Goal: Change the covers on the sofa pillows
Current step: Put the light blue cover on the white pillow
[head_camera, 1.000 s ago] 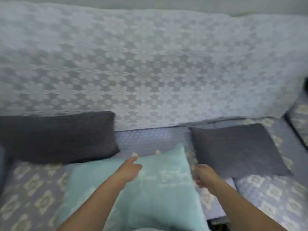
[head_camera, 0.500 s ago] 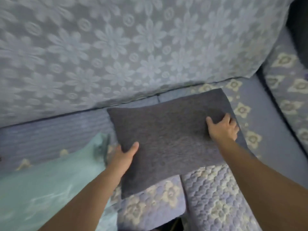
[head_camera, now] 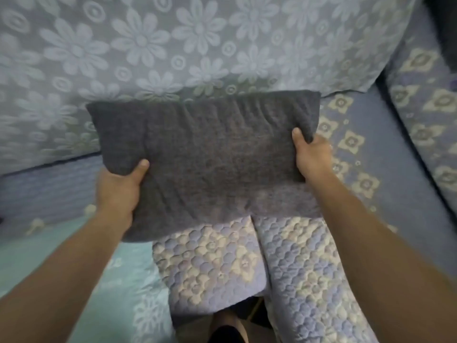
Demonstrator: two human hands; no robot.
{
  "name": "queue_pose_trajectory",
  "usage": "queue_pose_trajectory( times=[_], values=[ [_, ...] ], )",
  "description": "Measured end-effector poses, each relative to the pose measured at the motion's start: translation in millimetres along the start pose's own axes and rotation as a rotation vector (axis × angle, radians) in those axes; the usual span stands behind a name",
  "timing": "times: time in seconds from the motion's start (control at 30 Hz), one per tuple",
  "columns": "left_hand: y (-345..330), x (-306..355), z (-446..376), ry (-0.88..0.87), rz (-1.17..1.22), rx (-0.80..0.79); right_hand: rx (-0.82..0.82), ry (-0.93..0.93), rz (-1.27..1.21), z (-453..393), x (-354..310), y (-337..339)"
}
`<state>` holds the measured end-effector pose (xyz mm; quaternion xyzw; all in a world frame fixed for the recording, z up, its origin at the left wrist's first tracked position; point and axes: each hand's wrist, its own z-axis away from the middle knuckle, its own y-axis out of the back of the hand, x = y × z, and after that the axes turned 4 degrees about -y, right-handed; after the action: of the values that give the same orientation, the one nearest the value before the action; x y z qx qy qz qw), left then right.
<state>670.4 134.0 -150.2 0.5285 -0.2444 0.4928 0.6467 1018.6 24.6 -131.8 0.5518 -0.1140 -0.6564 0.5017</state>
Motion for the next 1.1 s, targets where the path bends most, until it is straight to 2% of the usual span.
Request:
queue_pose_trajectory(
  times=[0.17, 0.23, 0.33, 0.4, 0.47, 0.57, 0.7, 0.83, 0.93, 1.0, 1.1],
  values=[
    [107.5, 12.8, -43.7, -0.163, 0.240, 0.069, -0.077, 0.211, -0.168, 77.6, -62.3, -35.7],
    [153.1, -5.2, -55.9, -0.139, 0.308, 0.061, -0.067, 0.267, -0.114, 114.8, -61.7, -61.0],
    [216.4, -30.9, -71.8, -0.054, 0.432, 0.112, -0.134, 0.300, -0.028, 172.5, -61.2, -105.6],
    [269.9, -44.4, -77.3, 0.012, 0.514, 0.160, -0.207, 0.305, -0.023, 218.7, -74.2, -140.2],
    [284.0, -54.0, -82.0, 0.045, 0.581, 0.171, -0.202, 0.305, -0.025, 235.1, -76.0, -151.6],
    [349.3, -62.6, -94.6, 0.068, 0.661, 0.182, -0.198, 0.346, -0.064, 285.3, -108.6, -183.8],
    [377.2, -65.7, -114.3, 0.048, 0.616, 0.193, -0.126, 0.346, -0.073, 304.6, -137.6, -200.6],
    [377.4, -75.2, -154.8, 0.062, 0.340, 0.085, -0.062, 0.288, -0.044, 290.1, -159.5, -215.4],
    [373.2, -99.5, -186.5, 0.116, -0.125, 0.125, -0.279, 0.103, 0.121, 262.7, -150.7, -235.3],
    [368.2, -119.4, -190.0, 0.223, -0.187, 0.061, -0.425, 0.034, 0.195, 259.5, -143.4, -244.3],
    [374.8, -154.7, -167.1, 0.260, -0.247, -0.061, -0.462, 0.050, 0.207, 272.4, -133.7, -259.9]
  ],
)
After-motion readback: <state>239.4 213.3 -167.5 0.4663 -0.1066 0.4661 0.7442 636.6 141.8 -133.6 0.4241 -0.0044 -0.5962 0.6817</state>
